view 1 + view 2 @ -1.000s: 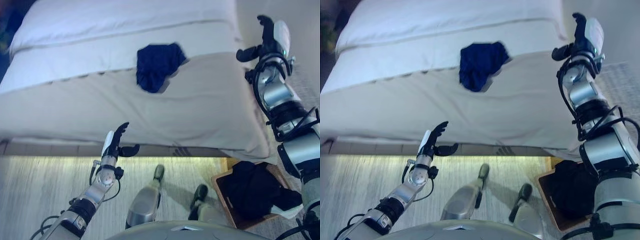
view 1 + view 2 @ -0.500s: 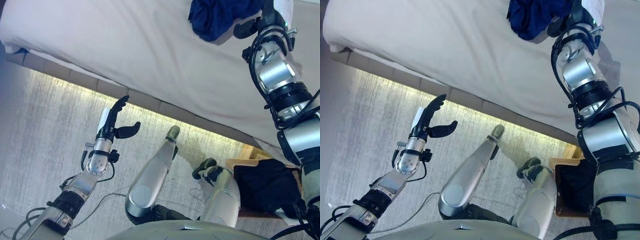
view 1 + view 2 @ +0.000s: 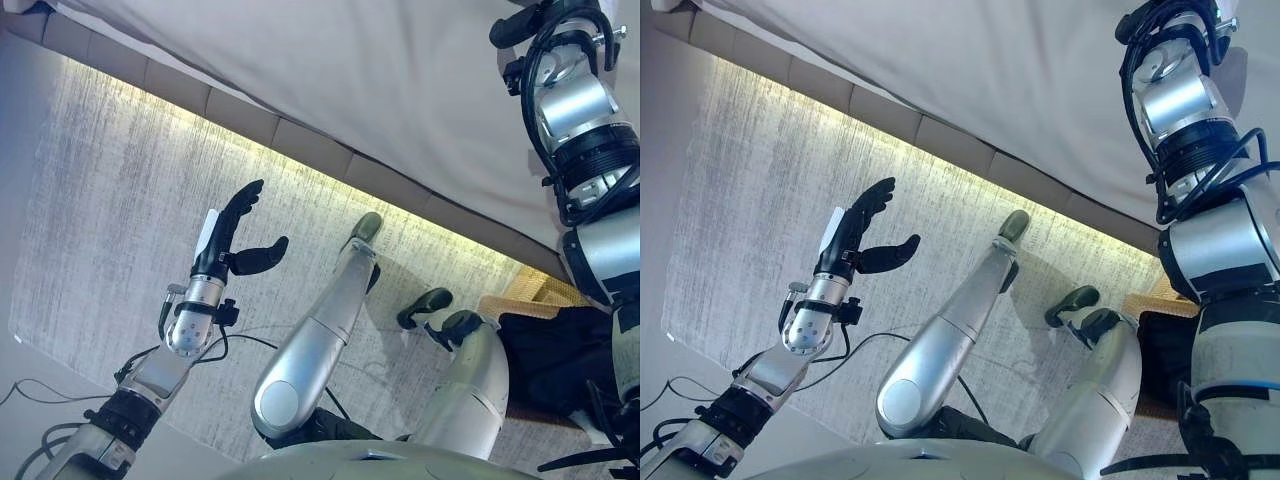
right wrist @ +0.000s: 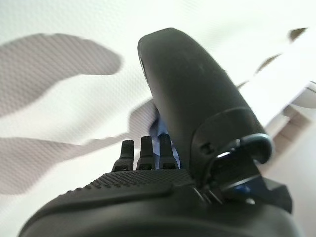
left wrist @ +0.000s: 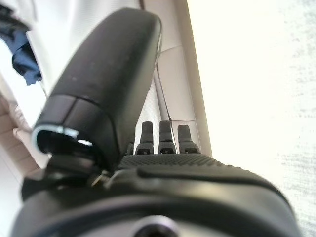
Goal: Pick up the clothes from the bed and place them into the basket
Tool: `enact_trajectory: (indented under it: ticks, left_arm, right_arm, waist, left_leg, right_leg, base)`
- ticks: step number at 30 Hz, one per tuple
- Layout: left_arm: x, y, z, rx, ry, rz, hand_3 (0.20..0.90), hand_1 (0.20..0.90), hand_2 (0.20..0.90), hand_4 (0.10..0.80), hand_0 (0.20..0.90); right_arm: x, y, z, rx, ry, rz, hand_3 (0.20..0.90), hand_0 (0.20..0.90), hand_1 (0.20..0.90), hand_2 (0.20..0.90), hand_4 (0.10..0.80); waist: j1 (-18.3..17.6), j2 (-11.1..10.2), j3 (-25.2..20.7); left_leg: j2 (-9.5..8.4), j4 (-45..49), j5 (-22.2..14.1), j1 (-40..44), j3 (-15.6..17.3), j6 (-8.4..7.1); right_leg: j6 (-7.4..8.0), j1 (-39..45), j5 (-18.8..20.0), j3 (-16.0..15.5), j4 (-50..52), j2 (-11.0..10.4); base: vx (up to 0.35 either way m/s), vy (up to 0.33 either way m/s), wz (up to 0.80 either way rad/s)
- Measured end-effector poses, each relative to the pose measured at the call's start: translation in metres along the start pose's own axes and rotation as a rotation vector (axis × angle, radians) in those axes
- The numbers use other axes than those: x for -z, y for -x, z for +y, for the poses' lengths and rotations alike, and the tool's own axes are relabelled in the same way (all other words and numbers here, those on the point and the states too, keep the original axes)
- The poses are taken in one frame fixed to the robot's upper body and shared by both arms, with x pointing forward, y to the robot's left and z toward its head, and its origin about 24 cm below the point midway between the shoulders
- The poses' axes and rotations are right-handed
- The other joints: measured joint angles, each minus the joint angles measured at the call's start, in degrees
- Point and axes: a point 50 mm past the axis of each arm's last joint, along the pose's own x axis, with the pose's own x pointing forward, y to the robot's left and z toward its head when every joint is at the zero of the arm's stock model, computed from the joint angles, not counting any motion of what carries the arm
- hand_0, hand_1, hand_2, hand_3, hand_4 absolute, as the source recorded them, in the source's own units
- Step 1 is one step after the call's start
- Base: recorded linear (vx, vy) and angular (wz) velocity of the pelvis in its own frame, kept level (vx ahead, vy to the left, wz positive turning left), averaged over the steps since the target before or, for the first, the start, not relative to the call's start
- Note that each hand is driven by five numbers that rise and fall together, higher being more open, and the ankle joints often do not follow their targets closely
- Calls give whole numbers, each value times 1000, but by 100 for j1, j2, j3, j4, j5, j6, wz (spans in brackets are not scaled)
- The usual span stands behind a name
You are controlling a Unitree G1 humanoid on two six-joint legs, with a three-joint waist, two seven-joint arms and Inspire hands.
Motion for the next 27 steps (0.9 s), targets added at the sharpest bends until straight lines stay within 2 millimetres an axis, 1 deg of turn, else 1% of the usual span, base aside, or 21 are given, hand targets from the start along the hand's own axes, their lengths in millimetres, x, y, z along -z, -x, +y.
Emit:
enact_trajectory:
  ticks: [1,2,3,4,8,13,15,16,18,20,21,23,27]
  left_arm:
    - [-1,0,1,-3,0,-3,900,900,900,800,900]
    - [-1,-1,4,-11,0,-7,900,900,900,800,900]
    - [-2,-1,8,-20,-5,-12,900,900,900,800,900]
    - [-3,-2,12,-29,-9,-19,900,900,900,800,900]
    - [-6,-4,21,-55,-16,-38,900,900,900,800,900]
    - [-10,-3,22,-60,10,-60,900,900,900,800,900]
    - [-10,-1,22,-59,10,-60,900,900,900,800,900]
    - [-10,1,24,-60,8,-61,900,900,900,800,900]
    - [-9,3,26,-55,-6,-59,900,900,900,800,900]
    - [-9,3,29,-55,-17,-59,900,900,900,800,900]
    - [-9,3,29,-57,-18,-59,900,900,900,800,900]
    - [-8,4,29,-55,-18,-54,900,900,900,800,900]
    - [-7,5,29,-56,-18,-50,900,900,900,800,900]
  right_arm:
    - [-2,0,-1,-2,-10,-1,790,806,806,806,690]
    - [-6,-1,-2,-8,-30,-5,502,559,559,559,402]
    - [-8,-1,-1,-19,-43,-8,376,451,451,451,276]
    - [-9,-1,-2,-23,-55,-7,200,300,300,300,100]
    - [-20,-3,-9,-17,-85,-32,200,300,300,300,100]
    - [-29,-5,-15,3,-95,-54,200,300,300,300,100]
    - [-26,-6,-16,5,-95,-42,200,300,300,300,100]
    - [-26,-6,-15,5,-99,-40,200,300,300,300,100]
    - [-23,-6,-16,9,-101,-27,200,300,300,300,100]
    - [-21,-7,-17,11,-100,-18,200,300,300,300,100]
    - [-19,-7,-16,11,-99,-15,200,300,300,300,100]
    - [-17,-7,-14,0,-89,-8,200,300,300,300,100]
    - [-13,-7,-10,-31,-65,-9,200,300,300,300,100]
  waist:
    - [6,0,0]
    - [19,0,0]
    - [38,0,0]
    - [42,0,0]
    - [51,0,0]
    - [58,0,0]
    - [63,0,0]
    - [84,0,0]
    - [72,0,0]
    - [77,0,-1]
    - [92,-1,-1]
    - [99,-1,-1]
    - [66,-4,0]
  left_leg:
    - [0,11,0,-32,0,0]
    - [6,48,0,-78,-7,0]
    - [7,101,0,-105,-35,0]
    - [9,132,0,-123,-51,0]
    - [10,156,35,-133,-53,21]
    - [22,163,44,-99,-59,5]
    - [62,156,27,-9,-61,17]
    - [110,144,14,44,-60,27]
    - [121,36,10,184,-60,21]
    - [138,0,-7,266,-60,-4]
    - [193,-54,-5,342,-51,-4]
    - [244,-113,-1,491,-36,-1]
    - [349,-484,79,1138,101,62]
  right_leg:
    - [0,-31,0,7,7,7]
    - [-1,-67,1,8,13,27]
    - [-1,-71,1,7,27,55]
    - [-6,-67,3,1,34,73]
    - [-12,-42,6,-14,16,79]
    - [14,29,21,-38,-40,94]
    - [14,141,21,-50,-85,112]
    - [13,206,21,-52,-159,173]
    - [11,314,19,-31,-238,205]
    - [-8,392,9,-29,-277,227]
    - [-24,470,20,-34,-373,281]
    - [-60,610,59,-36,-466,337]
    - [0,1166,235,4,-857,391]
  base:
    - [14,-21,-3]
    - [26,-18,-6]
    - [32,-17,-4]
    - [32,-10,0]
    - [27,-10,0]
    - [-8,-22,0]
    - [-15,-17,-3]
    - [-22,-31,-11]
    - [-11,-18,-4]
    - [-18,-24,0]
    - [-27,-19,-9]
    - [-24,-17,-13]
    - [-38,-28,-16]
